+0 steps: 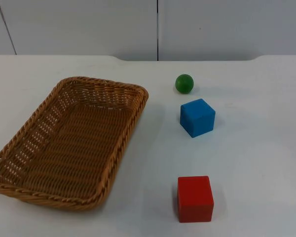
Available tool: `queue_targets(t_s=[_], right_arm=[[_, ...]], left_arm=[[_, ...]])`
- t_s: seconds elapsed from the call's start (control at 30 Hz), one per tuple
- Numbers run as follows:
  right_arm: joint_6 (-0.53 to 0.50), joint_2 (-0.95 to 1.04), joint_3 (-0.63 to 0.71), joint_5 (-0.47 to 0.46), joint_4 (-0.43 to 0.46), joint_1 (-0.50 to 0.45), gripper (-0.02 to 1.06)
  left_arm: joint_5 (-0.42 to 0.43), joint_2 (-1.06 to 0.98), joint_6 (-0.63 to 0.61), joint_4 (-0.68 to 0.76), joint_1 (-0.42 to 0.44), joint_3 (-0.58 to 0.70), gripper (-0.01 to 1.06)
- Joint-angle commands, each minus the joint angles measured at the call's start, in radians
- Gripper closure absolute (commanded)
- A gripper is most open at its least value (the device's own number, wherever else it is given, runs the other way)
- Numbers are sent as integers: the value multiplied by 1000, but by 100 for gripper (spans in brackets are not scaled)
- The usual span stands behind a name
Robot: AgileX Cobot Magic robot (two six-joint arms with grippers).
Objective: Place all geometric objects except the red cube into the basket.
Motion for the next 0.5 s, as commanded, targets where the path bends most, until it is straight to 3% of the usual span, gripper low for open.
queue_targets(t_s=[0.0, 0.2, 0.47], right_arm=[[0, 126, -94, -29, -3, -3, -1], [-13, 350, -254, -43, 0, -3, -1], [-22, 409, -278, -93, 0, -3, -1]], left_arm=[[-42, 128, -15, -3, 0, -92, 0], [-40, 366, -15, -14, 0, -261, 0], [-60, 453, -15, -34, 0, -280, 0]])
